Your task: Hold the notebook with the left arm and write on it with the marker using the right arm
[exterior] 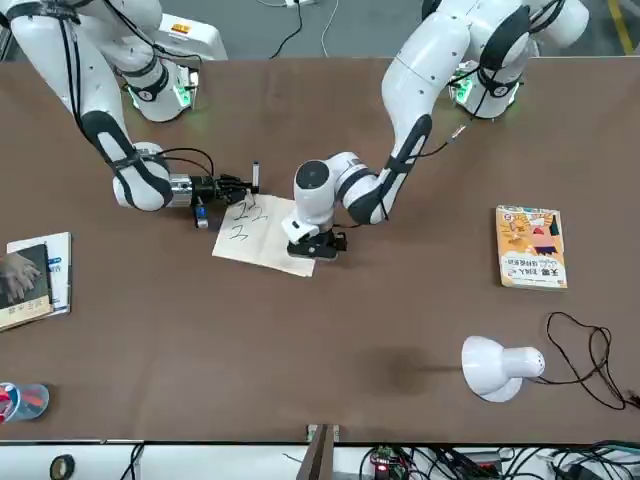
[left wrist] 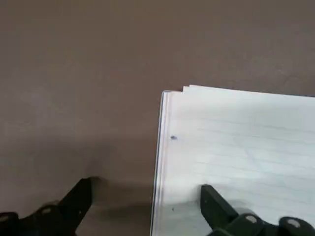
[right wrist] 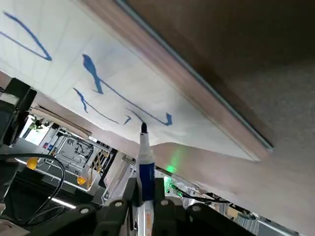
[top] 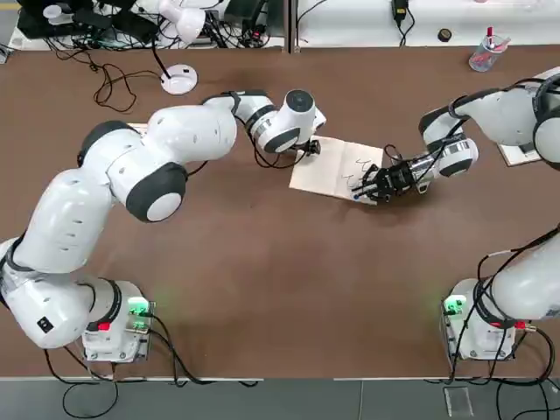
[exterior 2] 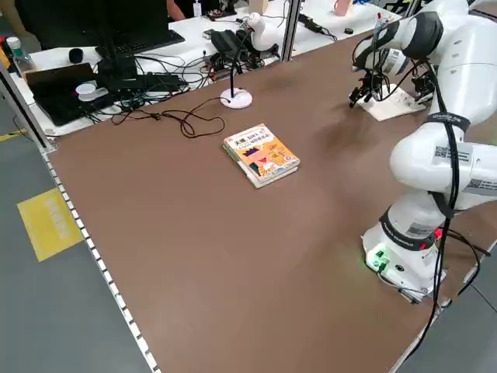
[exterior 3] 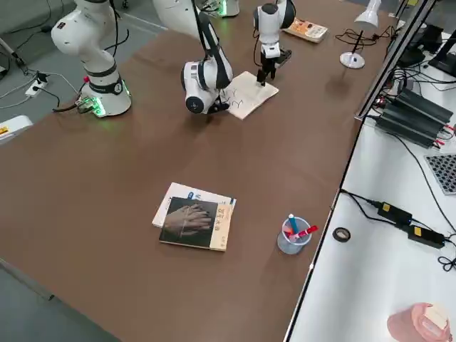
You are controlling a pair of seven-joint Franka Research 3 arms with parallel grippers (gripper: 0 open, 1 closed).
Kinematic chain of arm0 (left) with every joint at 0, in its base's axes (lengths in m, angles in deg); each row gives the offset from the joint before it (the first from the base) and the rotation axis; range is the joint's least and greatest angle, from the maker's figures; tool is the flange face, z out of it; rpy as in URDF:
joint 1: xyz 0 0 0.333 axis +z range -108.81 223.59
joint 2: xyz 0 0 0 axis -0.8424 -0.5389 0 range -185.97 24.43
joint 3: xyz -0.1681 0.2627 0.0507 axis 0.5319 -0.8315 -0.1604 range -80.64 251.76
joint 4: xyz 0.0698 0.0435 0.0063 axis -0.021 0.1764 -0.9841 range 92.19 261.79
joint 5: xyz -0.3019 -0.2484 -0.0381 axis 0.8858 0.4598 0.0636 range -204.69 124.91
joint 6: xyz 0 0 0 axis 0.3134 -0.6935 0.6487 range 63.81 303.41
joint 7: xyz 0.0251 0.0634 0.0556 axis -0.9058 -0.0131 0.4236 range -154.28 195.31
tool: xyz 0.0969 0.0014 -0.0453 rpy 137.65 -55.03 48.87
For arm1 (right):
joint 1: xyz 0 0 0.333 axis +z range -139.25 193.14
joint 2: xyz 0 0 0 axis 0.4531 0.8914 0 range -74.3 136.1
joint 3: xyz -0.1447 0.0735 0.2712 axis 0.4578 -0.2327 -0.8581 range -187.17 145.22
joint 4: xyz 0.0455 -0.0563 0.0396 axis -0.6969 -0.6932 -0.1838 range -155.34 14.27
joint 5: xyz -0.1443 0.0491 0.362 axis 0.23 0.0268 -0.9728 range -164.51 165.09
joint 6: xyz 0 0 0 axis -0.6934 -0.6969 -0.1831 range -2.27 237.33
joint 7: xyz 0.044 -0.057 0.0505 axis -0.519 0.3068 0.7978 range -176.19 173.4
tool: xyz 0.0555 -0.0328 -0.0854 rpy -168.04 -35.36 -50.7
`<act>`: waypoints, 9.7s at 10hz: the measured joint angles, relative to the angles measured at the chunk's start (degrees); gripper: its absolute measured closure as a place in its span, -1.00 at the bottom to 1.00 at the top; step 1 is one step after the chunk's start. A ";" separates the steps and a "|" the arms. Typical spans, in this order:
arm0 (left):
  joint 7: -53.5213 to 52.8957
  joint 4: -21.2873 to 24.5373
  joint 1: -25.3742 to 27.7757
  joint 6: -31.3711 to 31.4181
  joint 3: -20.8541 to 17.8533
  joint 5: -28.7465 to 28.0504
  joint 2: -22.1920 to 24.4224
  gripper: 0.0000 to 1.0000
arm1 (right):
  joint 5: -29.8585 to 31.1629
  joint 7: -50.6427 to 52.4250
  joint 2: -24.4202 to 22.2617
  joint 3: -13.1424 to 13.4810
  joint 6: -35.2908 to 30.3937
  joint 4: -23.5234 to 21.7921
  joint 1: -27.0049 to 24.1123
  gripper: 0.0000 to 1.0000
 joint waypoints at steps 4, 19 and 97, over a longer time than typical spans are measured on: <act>0.00 0.00 0.00 0.00 0.00 0.00 0.00 -0.99 | -0.95 0.07 0.37 0.00 0.00 0.46 0.55 0.67; 0.00 0.00 -0.01 0.03 0.00 0.00 -0.03 -0.99 | -1.21 1.07 1.44 1.69 0.55 4.10 0.75 0.67; -12.04 -3.11 5.65 -17.40 -0.86 -0.35 15.74 -1.00 | 76.95 -0.01 0.45 4.61 26.20 25.03 -20.64 0.67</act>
